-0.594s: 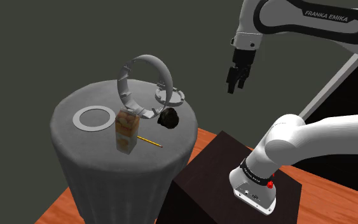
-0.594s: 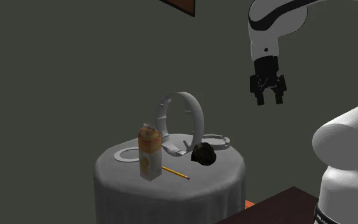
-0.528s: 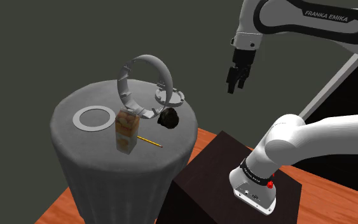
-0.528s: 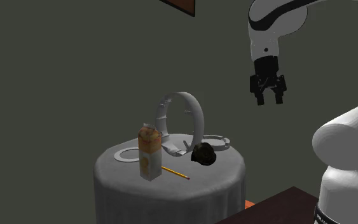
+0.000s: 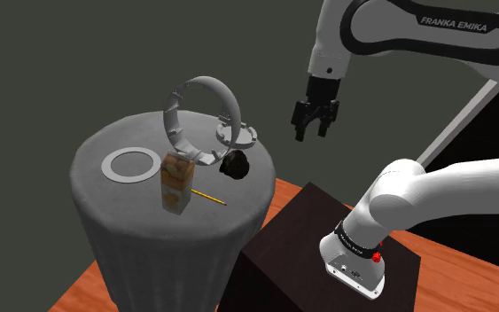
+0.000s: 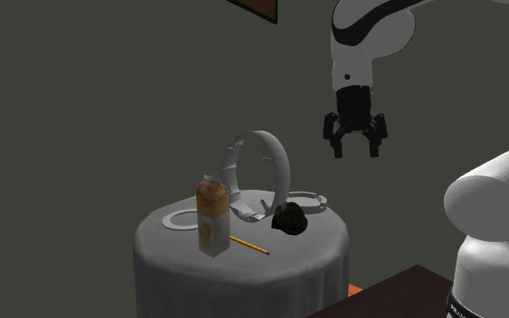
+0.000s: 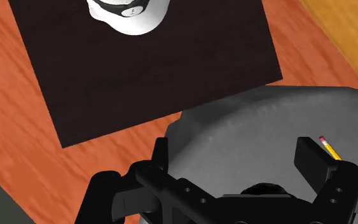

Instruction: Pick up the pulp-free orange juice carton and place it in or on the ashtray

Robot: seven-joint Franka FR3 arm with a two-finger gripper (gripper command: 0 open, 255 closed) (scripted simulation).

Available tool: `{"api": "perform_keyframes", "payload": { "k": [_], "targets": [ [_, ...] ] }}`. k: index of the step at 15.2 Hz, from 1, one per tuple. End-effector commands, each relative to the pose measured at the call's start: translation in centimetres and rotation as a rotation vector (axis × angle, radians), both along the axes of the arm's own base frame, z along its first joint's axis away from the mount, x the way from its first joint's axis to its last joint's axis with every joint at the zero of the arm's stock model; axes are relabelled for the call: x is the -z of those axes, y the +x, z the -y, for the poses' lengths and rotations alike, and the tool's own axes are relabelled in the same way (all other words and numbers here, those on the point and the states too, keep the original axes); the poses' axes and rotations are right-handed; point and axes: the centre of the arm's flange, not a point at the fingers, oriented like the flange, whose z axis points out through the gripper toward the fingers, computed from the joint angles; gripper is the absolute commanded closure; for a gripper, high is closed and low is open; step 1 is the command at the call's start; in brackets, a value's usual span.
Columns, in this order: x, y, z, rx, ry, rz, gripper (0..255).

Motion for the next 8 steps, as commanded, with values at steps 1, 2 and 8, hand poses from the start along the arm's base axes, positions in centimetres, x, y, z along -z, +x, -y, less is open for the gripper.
{"api": "perform_keyframes", "payload": {
  "k": [1,2,8],
  "targets": [
    [0.6,0.6,-2.4,0.075,0.003,-0.003,0],
    [0.8,0.9,-3.5,0.109,0.005,-0.004,0],
    [2.3,3.8,-9.8,0.316,0.012,-0.009,0]
  ]
}}
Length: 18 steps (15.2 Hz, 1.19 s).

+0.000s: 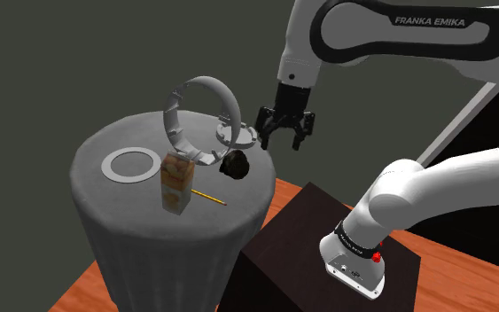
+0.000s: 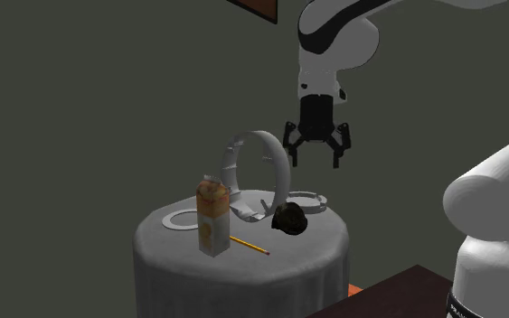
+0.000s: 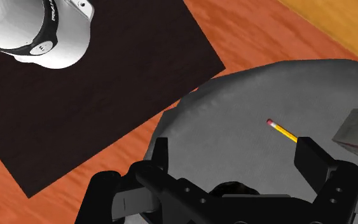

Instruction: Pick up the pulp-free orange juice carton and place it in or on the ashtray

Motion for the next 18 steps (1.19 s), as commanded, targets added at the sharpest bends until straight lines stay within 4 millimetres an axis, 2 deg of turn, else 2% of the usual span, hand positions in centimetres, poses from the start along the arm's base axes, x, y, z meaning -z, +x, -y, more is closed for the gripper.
{"api": "perform_keyframes", "payload": {
  "k": [1,11,17,18],
  "targets": [
    [0.4,1.2,-2.4,0.075,0.004,-0.003,0],
    [2.9,8.9,-11.0,0.419,0.016,-0.012,0],
    [4.4,14.7,-14.7,0.626,0.024,-0.017,0],
    [4.4,14.8,-14.8,0.631,0.024,-0.017,0]
  ]
}}
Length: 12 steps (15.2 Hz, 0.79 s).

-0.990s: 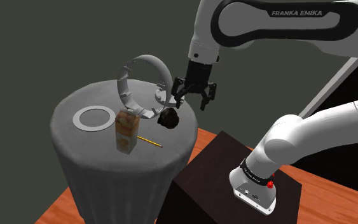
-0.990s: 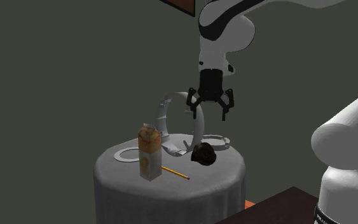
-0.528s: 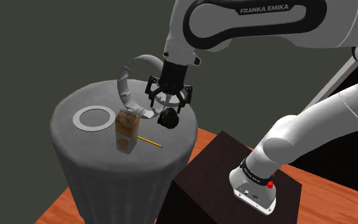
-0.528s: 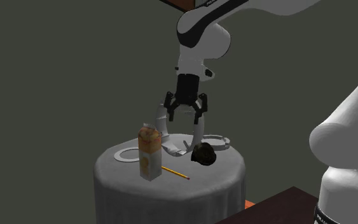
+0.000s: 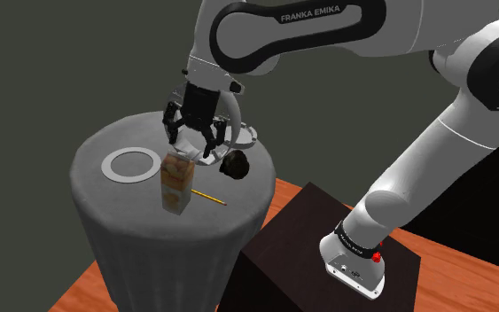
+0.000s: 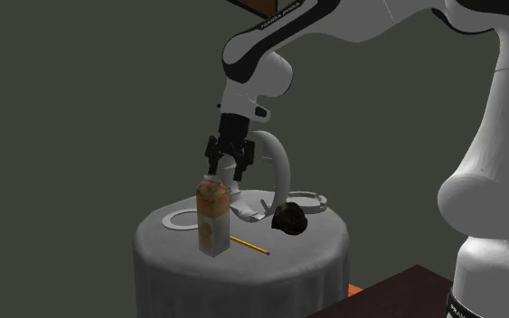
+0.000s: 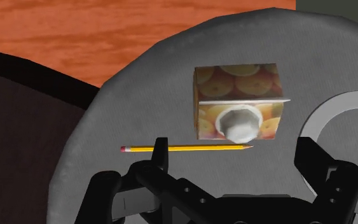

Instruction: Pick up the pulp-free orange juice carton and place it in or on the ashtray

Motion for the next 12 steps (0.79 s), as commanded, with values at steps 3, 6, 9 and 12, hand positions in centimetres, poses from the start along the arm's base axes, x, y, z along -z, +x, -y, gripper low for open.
{"api": "perform_keyframes", "payload": {
  "k": [3,6,9,12],
  "targets": [
    [1.8,0.5,-0.6,0.023,0.001,-0.001,0],
    [3.3,0.4,-1.1,0.023,0.001,-0.001,0],
    [4.1,0.3,-1.3,0.023,0.001,-0.001,0],
    [4.1,0.3,-1.3,0.023,0.001,-0.001,0]
  ]
}}
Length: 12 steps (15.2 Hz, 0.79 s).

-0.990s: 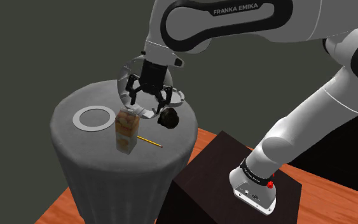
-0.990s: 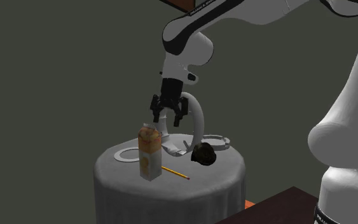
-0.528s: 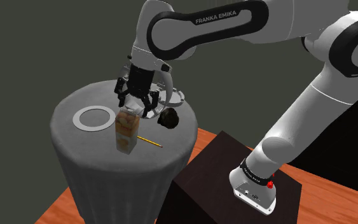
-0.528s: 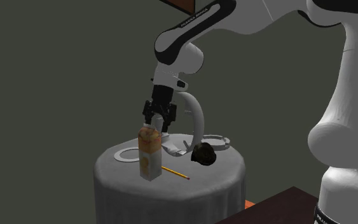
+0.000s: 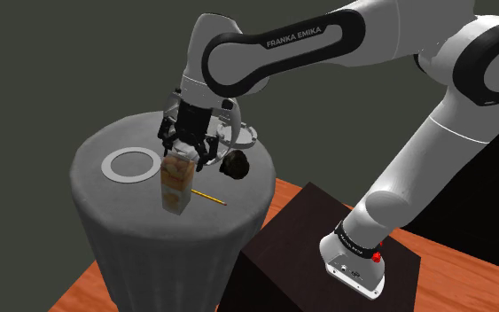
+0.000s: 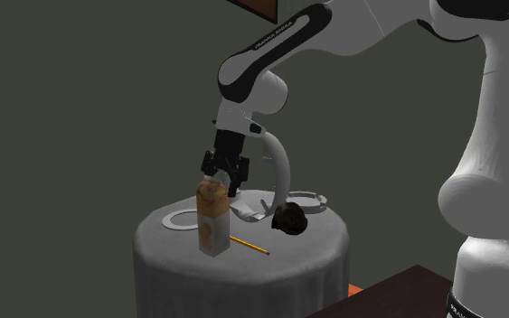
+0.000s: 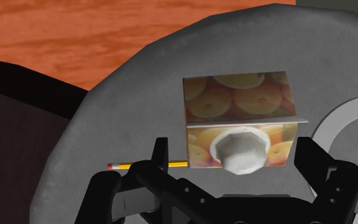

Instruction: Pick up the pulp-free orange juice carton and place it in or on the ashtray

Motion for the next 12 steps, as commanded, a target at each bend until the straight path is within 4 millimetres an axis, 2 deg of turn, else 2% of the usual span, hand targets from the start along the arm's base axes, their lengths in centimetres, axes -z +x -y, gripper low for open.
{"api": "perform_keyframes", "payload": {
  "k": [1,3,4,12],
  "targets": [
    [0.01,-0.01,0.0,0.0,0.0,0.0,0],
    [0.01,0.0,0.0,0.0,0.0,0.0,0],
    [0.01,0.0,0.0,0.0,0.0,0.0,255],
    [0.0,-0.01,-0.02,0.0,0.0,0.0,255]
  ]
}}
